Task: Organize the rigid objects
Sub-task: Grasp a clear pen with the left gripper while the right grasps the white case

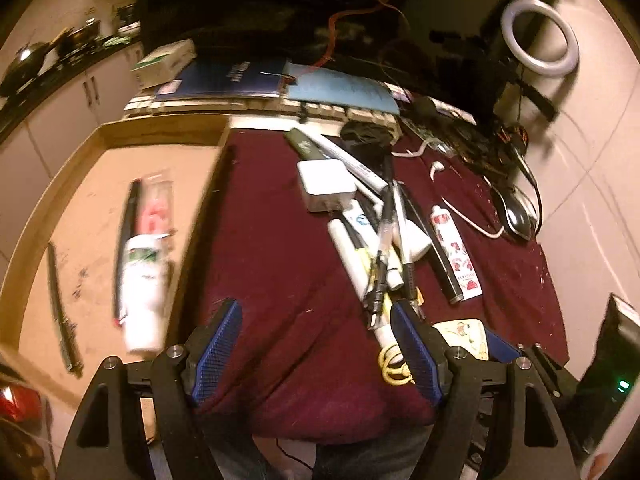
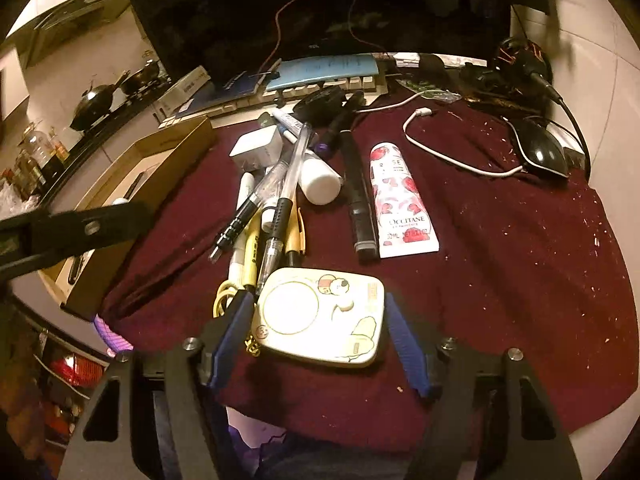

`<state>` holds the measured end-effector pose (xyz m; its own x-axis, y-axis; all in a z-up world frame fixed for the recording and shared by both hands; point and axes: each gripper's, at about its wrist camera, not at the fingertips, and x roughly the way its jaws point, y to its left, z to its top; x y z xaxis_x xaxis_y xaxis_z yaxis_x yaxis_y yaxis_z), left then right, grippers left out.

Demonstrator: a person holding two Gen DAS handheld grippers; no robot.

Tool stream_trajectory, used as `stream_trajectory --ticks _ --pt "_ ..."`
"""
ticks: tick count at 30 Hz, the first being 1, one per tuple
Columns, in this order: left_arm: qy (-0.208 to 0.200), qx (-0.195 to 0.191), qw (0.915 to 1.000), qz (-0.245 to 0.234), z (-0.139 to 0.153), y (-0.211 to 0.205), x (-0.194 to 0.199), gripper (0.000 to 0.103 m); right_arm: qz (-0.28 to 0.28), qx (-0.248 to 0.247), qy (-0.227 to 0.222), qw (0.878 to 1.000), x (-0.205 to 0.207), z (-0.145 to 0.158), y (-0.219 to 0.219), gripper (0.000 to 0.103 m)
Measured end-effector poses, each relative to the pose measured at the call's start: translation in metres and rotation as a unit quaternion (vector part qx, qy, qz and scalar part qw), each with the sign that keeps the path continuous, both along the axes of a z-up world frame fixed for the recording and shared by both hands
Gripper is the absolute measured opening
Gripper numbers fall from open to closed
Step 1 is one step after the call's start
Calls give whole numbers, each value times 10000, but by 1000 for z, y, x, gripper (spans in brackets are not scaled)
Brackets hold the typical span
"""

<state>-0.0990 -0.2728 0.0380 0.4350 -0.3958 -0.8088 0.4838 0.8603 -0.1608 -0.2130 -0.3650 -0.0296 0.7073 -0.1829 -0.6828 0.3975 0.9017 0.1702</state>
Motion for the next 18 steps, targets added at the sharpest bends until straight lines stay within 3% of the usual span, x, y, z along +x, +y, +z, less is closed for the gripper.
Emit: stream_trajectory --ticks 5,8,10,15,18 --pt "-129 315 9985 -420 -10 -36 11 79 -167 122 -82 9998 -9 1 -14 66" --pt "-95 446 9972 -593 -17 -55 23 67 -144 132 -97 9998 -10 0 -16 67" --pt "-35 536 9963 -676 -21 -63 30 51 -122 83 -96 9998 -10 1 -14 67" --pt "-32 605 9944 -871 -29 -74 34 39 -71 99 -123 9999 -10 0 -15 67" --pt "-130 596 9932 -988 -25 -75 30 13 -56 56 -113 9999 -9 0 -14 67"
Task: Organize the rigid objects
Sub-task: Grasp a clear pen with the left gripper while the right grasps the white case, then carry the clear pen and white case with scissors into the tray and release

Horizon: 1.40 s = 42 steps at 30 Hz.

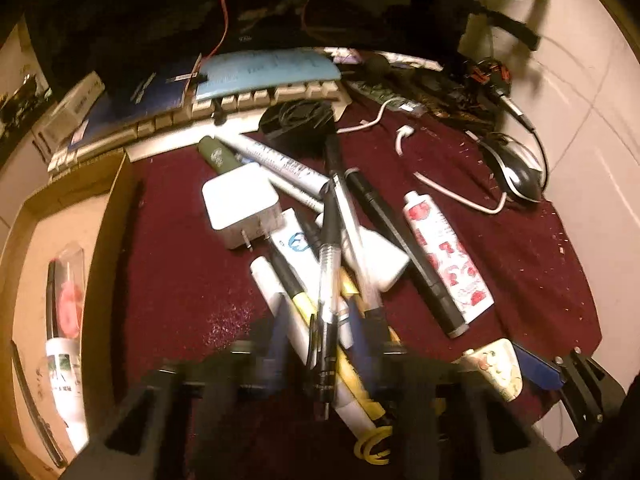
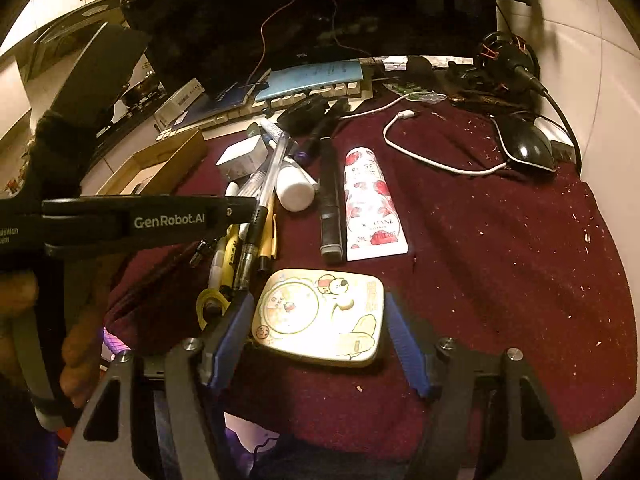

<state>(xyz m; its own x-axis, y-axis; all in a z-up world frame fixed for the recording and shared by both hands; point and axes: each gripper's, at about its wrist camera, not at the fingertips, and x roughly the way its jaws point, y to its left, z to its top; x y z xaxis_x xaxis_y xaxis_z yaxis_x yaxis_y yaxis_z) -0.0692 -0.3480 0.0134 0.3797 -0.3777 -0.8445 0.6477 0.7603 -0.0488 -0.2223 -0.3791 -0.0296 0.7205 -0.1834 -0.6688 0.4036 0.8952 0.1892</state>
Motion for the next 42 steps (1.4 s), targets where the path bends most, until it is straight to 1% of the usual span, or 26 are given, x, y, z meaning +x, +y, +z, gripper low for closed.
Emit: stream_trajectory --ticks 3,8,10,11,13,16,22,24,28,32,36,38,42 --pt "55 -37 10000 37 0 6 -1 12 -5 -48 30 10000 1 -1 1 67" --pt "219 -242 9994 82 -2 18 0 13 -67 -99 71 9999 2 -2 3 67" --pt "175 -209 9996 116 -4 18 1 13 -80 -178 87 9998 3 -2 5 67" --pt "144 -131 9997 115 -6 17 2 13 -81 -254 113 9996 5 -3 6 67" --pt "127 -124 9998 90 -4 20 -1 12 -101 -213 123 9996 5 -2 5 66" --pt "195 -444 9988 118 3 38 -8 12 -133 126 -86 9998 -2 0 -3 66" --pt "527 -918 9935 428 10 76 -12 11 -286 205 -250 9991 -3 7 -3 66" --pt "555 -1099 9906 596 17 94 -14 11 -314 188 -325 9988 -4 13 0 66" --pt "584 -1398 9844 900 31 129 -16 11 -201 95 -615 9979 -3 35 11 66" --pt "439 -1566 9780 1304 49 174 -11 11 57 64 -790 9968 9 57 25 66" --pt "311 -1559 9705 1811 53 212 10 12 457 84 -953 9944 34 77 42 66" --pt "317 -1469 9658 2113 48 230 27 12 644 143 -1012 9927 48 86 50 66" --pt "400 -1283 9597 2467 35 253 52 12 1059 229 -1114 9879 82 104 68 66"
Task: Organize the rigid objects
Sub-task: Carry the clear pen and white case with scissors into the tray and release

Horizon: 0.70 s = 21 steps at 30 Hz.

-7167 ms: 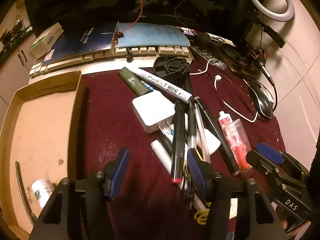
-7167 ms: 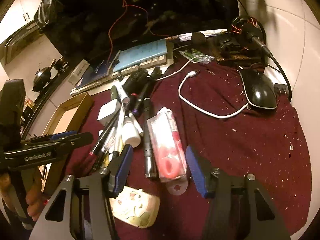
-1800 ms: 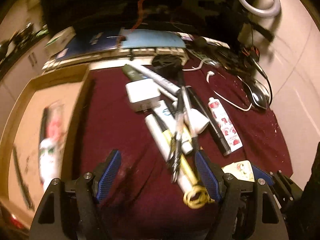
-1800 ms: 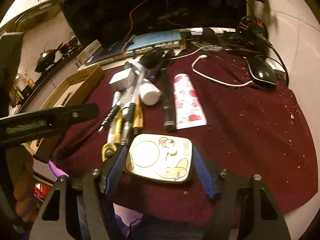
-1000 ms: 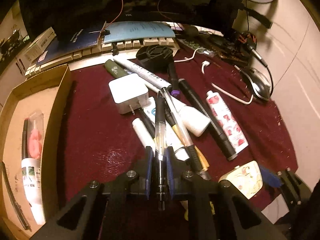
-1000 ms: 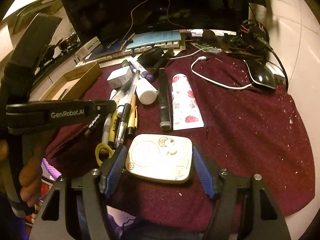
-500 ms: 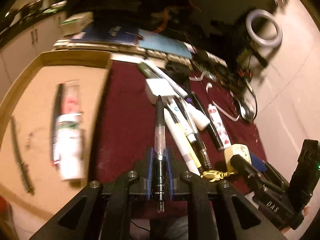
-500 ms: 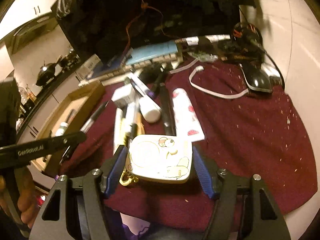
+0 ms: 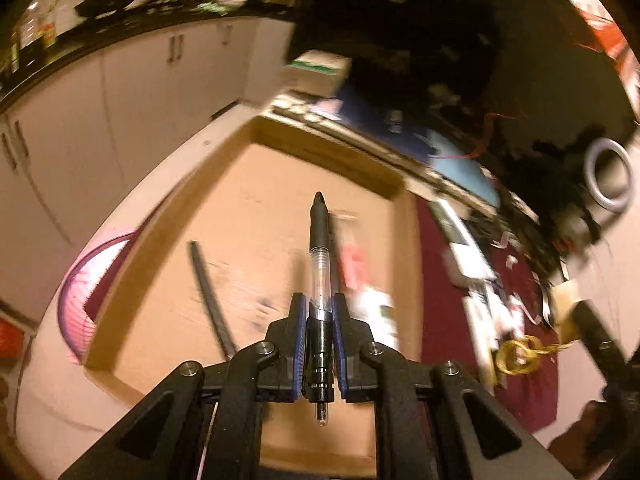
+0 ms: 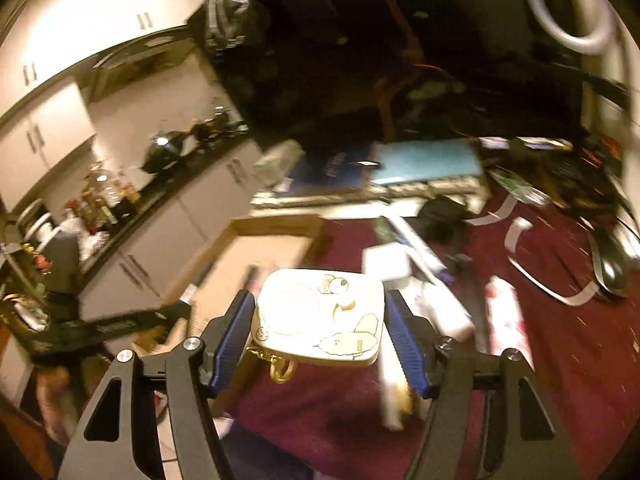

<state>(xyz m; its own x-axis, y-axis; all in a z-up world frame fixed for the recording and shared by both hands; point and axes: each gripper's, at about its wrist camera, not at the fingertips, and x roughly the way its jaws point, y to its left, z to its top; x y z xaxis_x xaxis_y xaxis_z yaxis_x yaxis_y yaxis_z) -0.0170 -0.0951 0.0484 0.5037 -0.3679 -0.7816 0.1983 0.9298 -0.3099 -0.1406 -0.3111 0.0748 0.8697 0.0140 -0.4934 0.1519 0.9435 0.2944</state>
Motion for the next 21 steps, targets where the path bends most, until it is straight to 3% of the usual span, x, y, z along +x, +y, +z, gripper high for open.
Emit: stream_trajectory --ticks 5,12,18,21 --pt "225 120 9996 124 -17 6 23 12 433 -112 91 9990 60 14 24 66" --pt "175 327 9992 155 -23 6 34 12 632 -67 463 9969 155 9 34 66" --pt "232 394 9987 245 -29 17 41 11 580 -360 1086 9917 239 -16 42 66" --pt "240 339 9986 319 -33 19 47 11 471 -714 1401 9864 261 -32 49 66"
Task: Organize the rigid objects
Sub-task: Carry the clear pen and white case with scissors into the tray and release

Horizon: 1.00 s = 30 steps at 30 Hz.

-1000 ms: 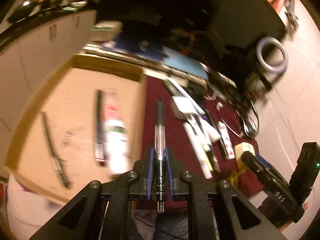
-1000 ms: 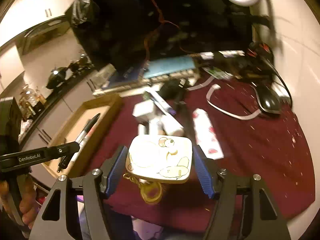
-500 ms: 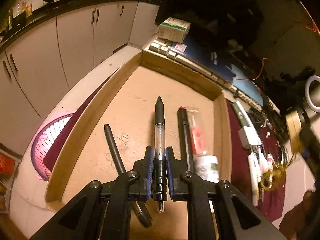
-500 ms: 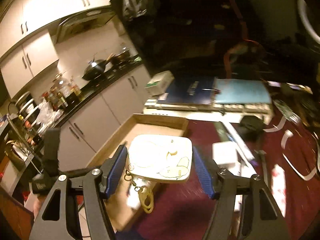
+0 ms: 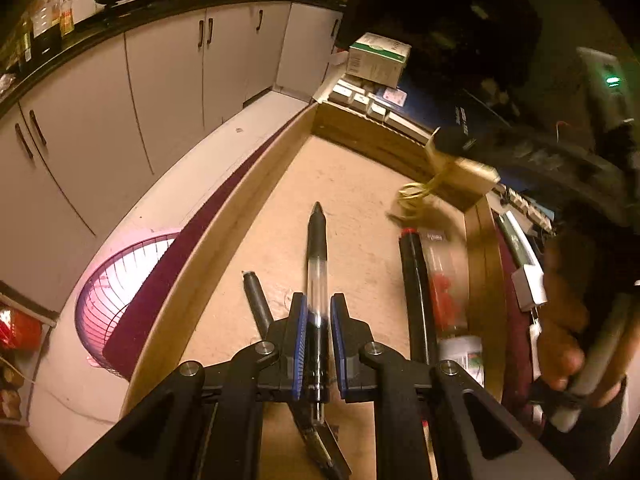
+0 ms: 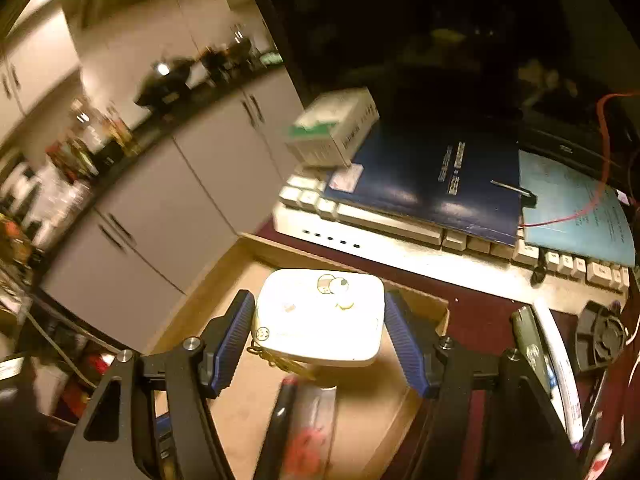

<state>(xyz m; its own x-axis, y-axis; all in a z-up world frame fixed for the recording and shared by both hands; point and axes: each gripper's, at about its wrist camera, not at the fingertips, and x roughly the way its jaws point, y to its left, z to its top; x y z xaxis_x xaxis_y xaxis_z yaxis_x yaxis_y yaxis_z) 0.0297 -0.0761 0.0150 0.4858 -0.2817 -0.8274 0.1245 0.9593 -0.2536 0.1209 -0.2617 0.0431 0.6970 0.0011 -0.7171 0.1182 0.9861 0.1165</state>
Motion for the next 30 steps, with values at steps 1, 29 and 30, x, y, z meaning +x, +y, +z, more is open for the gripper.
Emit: stream_trajectory --ticks 1,29,30 --pt "24 -20 10000 -6 -2 0 2 11 -18 -67 52 10000 3 -4 0 66" --pt "-422 -59 9980 -470 33 -40 -50 61 372 1100 -317 9927 -135 1 -37 74" --pt "-433 -81 9973 -584 36 -47 -54 64 431 1159 -423 9914 -153 3 -38 74"
